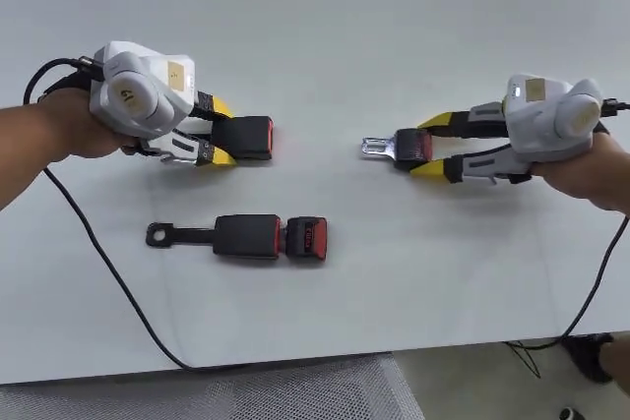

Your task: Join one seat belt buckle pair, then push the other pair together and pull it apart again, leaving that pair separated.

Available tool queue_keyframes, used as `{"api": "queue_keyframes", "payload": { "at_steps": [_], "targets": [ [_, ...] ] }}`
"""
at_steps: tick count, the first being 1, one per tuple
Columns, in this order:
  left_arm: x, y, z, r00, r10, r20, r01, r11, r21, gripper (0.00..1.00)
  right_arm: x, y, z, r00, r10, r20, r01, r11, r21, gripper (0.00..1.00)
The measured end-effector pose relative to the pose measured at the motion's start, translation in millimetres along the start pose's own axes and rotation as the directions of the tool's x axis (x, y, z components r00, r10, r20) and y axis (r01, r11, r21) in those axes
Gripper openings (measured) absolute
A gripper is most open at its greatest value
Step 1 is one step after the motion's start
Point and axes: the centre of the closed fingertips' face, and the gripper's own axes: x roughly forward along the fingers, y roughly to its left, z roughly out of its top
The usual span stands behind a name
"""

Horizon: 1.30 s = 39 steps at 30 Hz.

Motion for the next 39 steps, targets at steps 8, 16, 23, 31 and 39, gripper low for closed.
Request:
{"api": "queue_keyframes", "payload": {
  "at_steps": [8, 16, 23, 31, 39],
  "targets": [
    [-1.6, -0.3, 1.1, 1.0, -0.003, -0.003, 0.003, 1.0, 0.002, 0.34, 17.1, 1.4, 14.7, 0.9995, 0.015, 0.03, -0.014, 1.0, -0.014, 0.34],
    [-2.2, -0.8, 1.8, 0.9999, -0.003, -0.012, 0.003, 1.0, 0.002, 0.34, 32.9, 6.1, 27.6, 0.9986, 0.022, 0.048, -0.021, 1.0, -0.019, 0.34],
    [-2.4, -0.9, 1.2, 0.9999, -0.003, -0.015, 0.003, 1.0, -0.005, 0.34, 47.1, 9.2, 37.3, 0.9981, 0.027, 0.056, -0.026, 0.999, -0.025, 0.34],
    [-2.2, -0.2, 1.8, 0.9997, -0.005, -0.024, 0.005, 1.0, -0.007, 0.34, 60.8, 11.8, 50.0, 0.9967, 0.027, 0.076, -0.025, 0.999, -0.023, 0.34],
    [-2.0, -0.5, 2.2, 0.9994, -0.006, -0.033, 0.006, 1.0, -0.007, 0.34, 78.2, 13.7, 63.0, 0.9963, 0.026, 0.081, -0.025, 1.0, -0.018, 0.34]
  ]
}}
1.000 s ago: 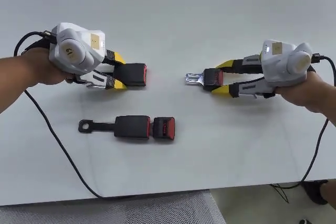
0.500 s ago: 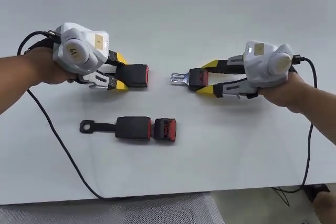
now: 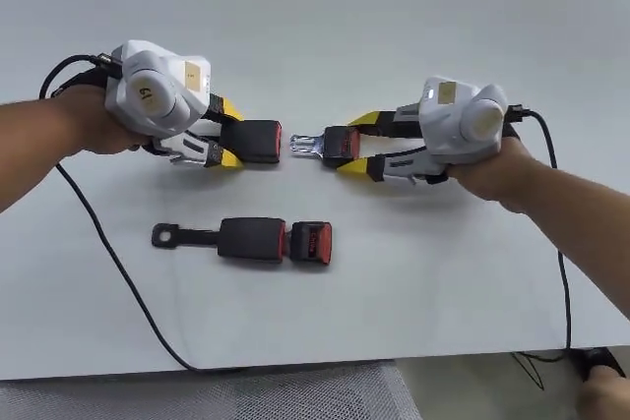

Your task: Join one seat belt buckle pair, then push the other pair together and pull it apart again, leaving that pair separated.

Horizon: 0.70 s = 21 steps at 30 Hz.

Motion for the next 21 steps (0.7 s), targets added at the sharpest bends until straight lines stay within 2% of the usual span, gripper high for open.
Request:
{"api": "queue_keyframes", "payload": {
  "at_steps": [13, 21],
  "targets": [
    [0.1, 0.2, 1.1, 0.9998, -0.006, -0.017, 0.006, 1.0, 0.011, 0.33, 28.6, 5.0, 14.3, 0.9999, 0.006, -0.01, -0.006, 1.0, -0.012, 0.34],
    [1.1, 0.3, 1.9, 0.999, -0.008, -0.043, 0.01, 1.0, 0.027, 0.33, 29.3, 5.8, 16.0, 0.9997, 0.003, -0.024, -0.003, 1.0, 0.002, 0.33]
  ]
}}
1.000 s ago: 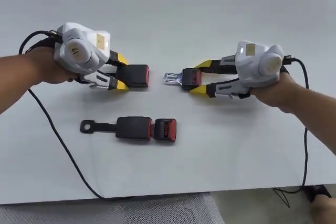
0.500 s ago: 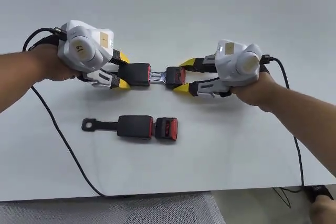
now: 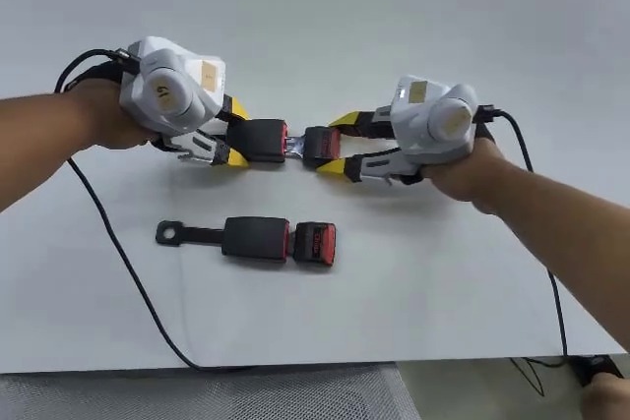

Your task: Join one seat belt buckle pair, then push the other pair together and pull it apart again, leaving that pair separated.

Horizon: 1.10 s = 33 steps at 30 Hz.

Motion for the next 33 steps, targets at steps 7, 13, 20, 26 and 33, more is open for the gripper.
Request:
{"api": "queue_keyframes", "payload": {
  "at_steps": [7, 13, 20, 26, 33],
  "targets": [
    [-0.2, -0.4, -0.3, 0.9998, -0.01, -0.017, 0.01, 1.0, 0.019, 0.32, 10.2, 3.5, 6.8, 1.0, 0.0, -0.005, 0.0, 1.0, 0.002, 0.33],
    [-0.6, -1.3, -1.2, 0.9993, -0.014, -0.036, 0.016, 0.999, 0.033, 0.32, 10.5, 5.9, 7.5, 0.9996, -0.016, -0.021, 0.017, 1.0, 0.019, 0.33],
    [-0.2, -2.4, -2.4, 0.9991, -0.016, -0.039, 0.017, 0.999, 0.034, 0.32, 9.4, 7.9, 6.5, 0.9986, -0.032, -0.041, 0.033, 0.999, 0.021, 0.33],
    [0.7, -2.6, -2.5, 0.999, -0.016, -0.042, 0.018, 0.999, 0.031, 0.32, 7.6, 5.5, 4.4, 0.9975, -0.045, -0.054, 0.046, 0.999, 0.024, 0.33],
    [1.2, -2.5, -2.5, 0.9988, -0.018, -0.046, 0.02, 0.999, 0.033, 0.32, 6.3, 4.9, 3.6, 0.997, -0.049, -0.06, 0.051, 0.998, 0.022, 0.33]
  ]
}}
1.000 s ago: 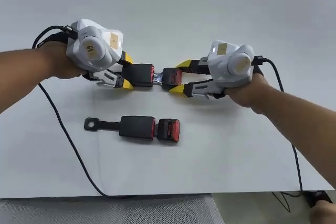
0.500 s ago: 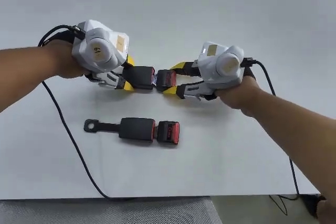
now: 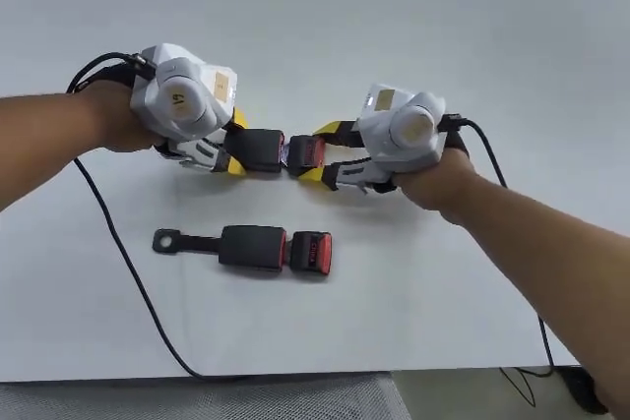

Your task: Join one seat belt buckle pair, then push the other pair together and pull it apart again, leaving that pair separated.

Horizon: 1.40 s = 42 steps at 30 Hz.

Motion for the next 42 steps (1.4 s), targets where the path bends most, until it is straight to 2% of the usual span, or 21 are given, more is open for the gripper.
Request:
{"api": "queue_keyframes", "payload": {
  "at_steps": [32, 42],
  "targets": [
    [1.5, 0.4, 0.0, 0.9998, -0.011, -0.019, 0.011, 1.0, 0.011, 0.33, 1.1, -5.4, -1.8, 0.9985, -0.031, -0.046, 0.029, 0.999, -0.034, 0.34],
    [2.1, 1.8, -0.5, 0.9998, -0.009, -0.017, 0.009, 1.0, 0.0, 0.33, -10.1, -10.7, -9.7, 0.9981, -0.028, -0.055, 0.026, 0.999, -0.036, 0.35]
  ]
}}
